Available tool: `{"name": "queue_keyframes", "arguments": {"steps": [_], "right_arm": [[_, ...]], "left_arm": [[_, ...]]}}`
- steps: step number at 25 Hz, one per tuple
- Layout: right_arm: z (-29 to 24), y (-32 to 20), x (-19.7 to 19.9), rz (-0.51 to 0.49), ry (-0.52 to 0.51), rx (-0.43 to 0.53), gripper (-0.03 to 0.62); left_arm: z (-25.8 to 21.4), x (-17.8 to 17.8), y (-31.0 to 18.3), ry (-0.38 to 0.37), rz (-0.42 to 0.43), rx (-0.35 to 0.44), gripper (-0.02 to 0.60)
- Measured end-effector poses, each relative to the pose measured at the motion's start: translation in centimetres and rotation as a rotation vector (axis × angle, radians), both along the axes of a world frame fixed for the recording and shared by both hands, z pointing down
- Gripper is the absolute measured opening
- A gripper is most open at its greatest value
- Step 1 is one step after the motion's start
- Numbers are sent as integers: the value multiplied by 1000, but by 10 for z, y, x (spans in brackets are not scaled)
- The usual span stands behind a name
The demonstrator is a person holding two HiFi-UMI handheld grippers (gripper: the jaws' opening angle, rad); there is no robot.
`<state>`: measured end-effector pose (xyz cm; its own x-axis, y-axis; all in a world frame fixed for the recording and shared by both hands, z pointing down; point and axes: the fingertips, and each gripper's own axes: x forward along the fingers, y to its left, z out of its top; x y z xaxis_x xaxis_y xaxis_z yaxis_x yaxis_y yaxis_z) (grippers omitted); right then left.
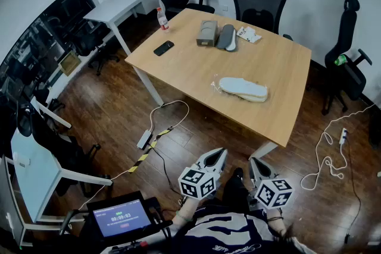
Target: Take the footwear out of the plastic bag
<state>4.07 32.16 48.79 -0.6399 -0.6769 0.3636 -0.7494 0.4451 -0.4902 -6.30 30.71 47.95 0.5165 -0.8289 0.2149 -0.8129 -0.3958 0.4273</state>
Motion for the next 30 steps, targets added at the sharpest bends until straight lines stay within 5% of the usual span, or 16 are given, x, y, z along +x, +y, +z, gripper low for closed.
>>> {"name": "queue_keyframes", "arguments": {"steps": [11,19,27,30], "right_arm": [[-7,-145,14,-57,-30,1,-11],[-2,-220,17,-88,-114,-42,-11],[28,-258,17,-41,-92,-115,-11],[36,-284,20,22,-66,-119,-11]], "left_arm": [[-9,36,-115,47,111,22,3],[1,49,-176,23,115,-13,3],[33,6,-240,108,5,-160,3],[46,-13,-276,53,19,-185,3]]}}
